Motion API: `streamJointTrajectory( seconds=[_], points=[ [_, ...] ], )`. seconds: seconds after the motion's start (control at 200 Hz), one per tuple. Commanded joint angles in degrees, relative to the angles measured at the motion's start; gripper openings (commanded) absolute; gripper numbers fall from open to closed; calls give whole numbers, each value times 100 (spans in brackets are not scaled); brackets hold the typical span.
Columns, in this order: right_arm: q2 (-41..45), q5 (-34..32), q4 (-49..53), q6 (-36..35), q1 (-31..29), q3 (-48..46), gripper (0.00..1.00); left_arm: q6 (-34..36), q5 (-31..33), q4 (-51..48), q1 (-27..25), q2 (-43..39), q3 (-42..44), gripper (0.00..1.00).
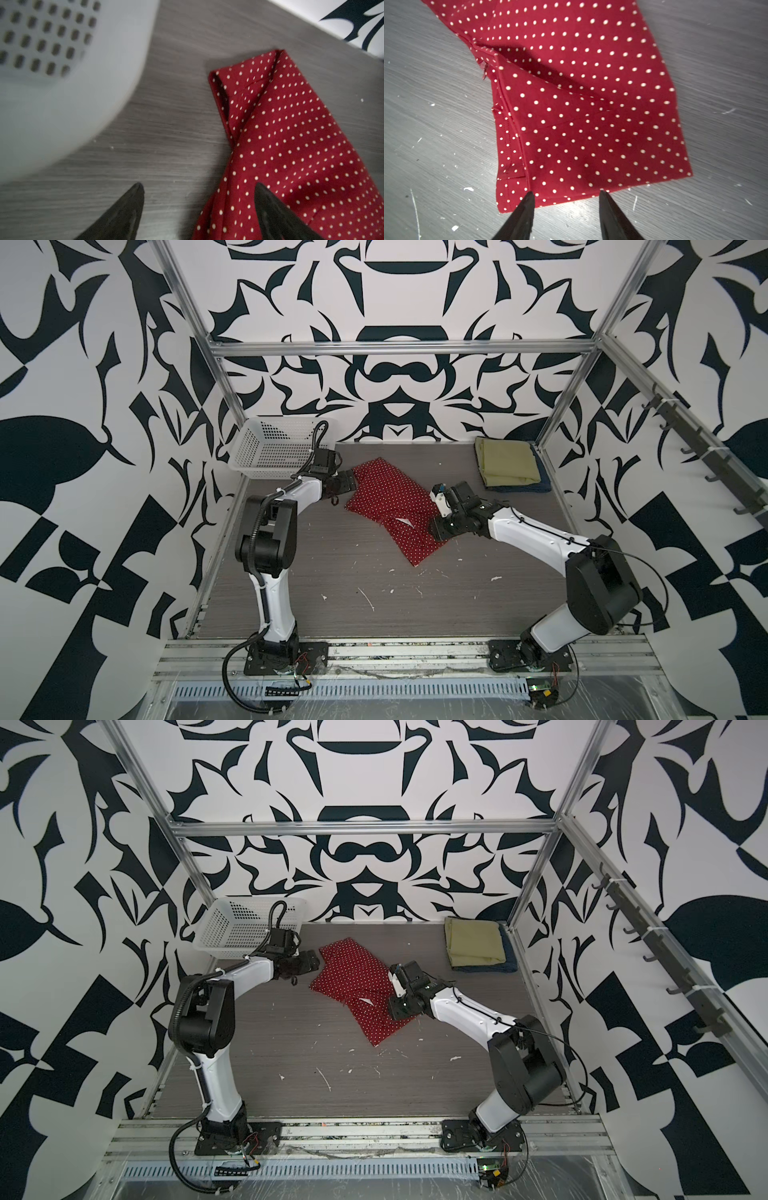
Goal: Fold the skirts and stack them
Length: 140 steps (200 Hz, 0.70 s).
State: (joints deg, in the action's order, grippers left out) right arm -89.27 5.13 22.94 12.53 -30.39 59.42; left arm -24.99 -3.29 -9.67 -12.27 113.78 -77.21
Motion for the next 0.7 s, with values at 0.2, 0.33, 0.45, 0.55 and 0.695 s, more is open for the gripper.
streamJointTrajectory(
  seconds=[0.2,0.33,0.45,0.55,0.695],
  points=[
    [162,-370,-395,21,5,199,53,-419,-597,430,-245,218,397,67],
    [154,-538,-386,19,7,301,53,-452,-646,457,-297,238,554,49],
    [140,-544,-429,12,15,384,53,-429,-530,353,-297,130,713,25],
    [105,-532,-439,16,8,458,52,-427,-382,298,-302,-126,843,12],
    [144,-705,-444,36,24,502,52,-539,-306,-39,-295,-623,615,0]
  ],
)
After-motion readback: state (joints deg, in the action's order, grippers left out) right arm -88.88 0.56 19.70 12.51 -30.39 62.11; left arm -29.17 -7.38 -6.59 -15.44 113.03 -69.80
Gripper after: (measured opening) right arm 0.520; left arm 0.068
